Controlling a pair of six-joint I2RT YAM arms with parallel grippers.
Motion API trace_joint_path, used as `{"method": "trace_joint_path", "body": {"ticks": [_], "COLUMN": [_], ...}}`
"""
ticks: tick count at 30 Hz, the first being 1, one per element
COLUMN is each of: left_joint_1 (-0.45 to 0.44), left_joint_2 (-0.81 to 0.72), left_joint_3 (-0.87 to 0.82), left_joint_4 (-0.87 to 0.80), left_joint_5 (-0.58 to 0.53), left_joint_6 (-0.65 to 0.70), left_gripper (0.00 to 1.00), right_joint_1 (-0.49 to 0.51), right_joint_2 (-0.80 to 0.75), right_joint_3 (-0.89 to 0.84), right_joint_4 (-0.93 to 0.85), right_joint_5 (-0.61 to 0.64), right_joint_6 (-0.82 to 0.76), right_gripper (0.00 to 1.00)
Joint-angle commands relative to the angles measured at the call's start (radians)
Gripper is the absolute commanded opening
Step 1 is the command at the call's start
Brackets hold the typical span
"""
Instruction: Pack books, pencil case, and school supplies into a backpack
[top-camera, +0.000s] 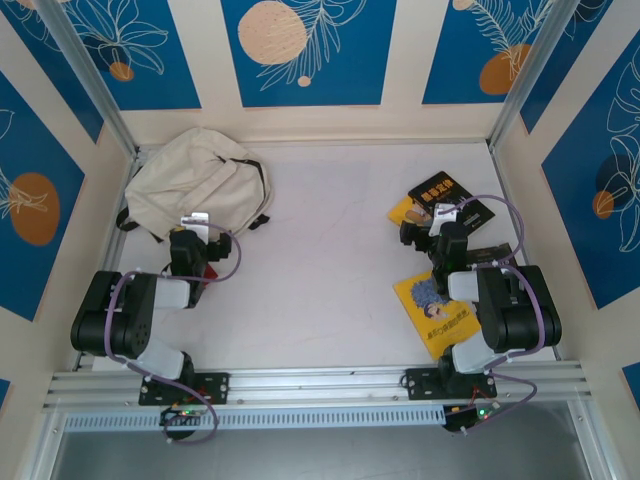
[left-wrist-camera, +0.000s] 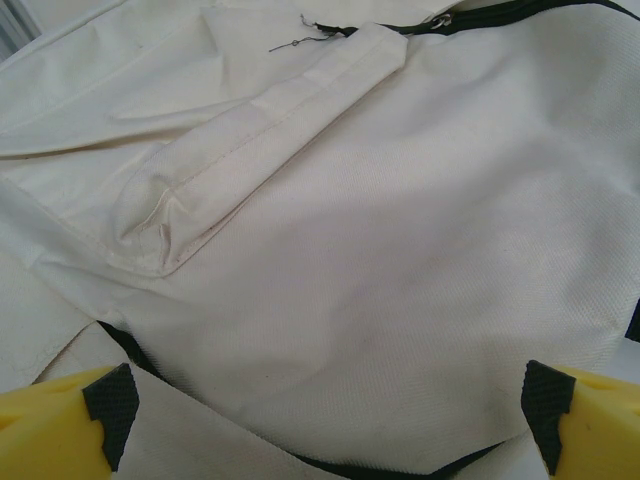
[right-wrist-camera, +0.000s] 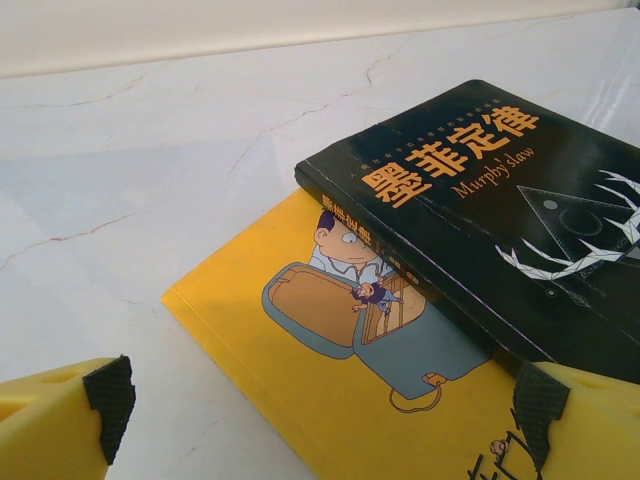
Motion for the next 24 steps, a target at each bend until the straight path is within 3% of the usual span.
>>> {"method": "trace_joint_path", "body": {"ticks": [1, 5, 8, 13, 19, 24], "left_joint_1": [0.005, 0.004, 0.004, 0.004, 0.003, 0.003], "left_joint_2": [0.007, -0.011, -0.064, -0.173, -0.350, -0.319], "left_joint_3": [0.016, 0.031, 0.073, 0.092, 0.215, 0.408], "left_joint_4": [0.007, -0.031, -0.153, -0.300, -0.657, -0.886], "left_joint_5": [0.024, 0.019, 0.002, -0.027, -0.049, 0.017], "left_joint_6": [0.003, 0.003, 0.000, -0.036, -0.185, -0.289], "left_gripper": [1.00, 1.00, 1.00, 1.00, 1.00, 1.00], "right_joint_1": [0.003, 0.012, 0.024, 0.062, 0.093, 0.082], "right_joint_2": [0.006, -0.041, -0.127, -0.264, -0.430, -0.416], "right_joint_3": [-0.004, -0.016, -0.035, -0.005, 0.116, 0.314], "right_joint_4": [0.047, 0.034, -0.004, -0.176, -0.518, -0.935], "right_joint_5": [0.012, -0.003, 0.030, 0.107, 0.162, 0.158], "right_joint_6": [0.005, -0.014, -0.017, 0.000, 0.154, 0.402], "right_gripper": [0.99, 0.99, 0.99, 0.99, 0.99, 0.99]}}
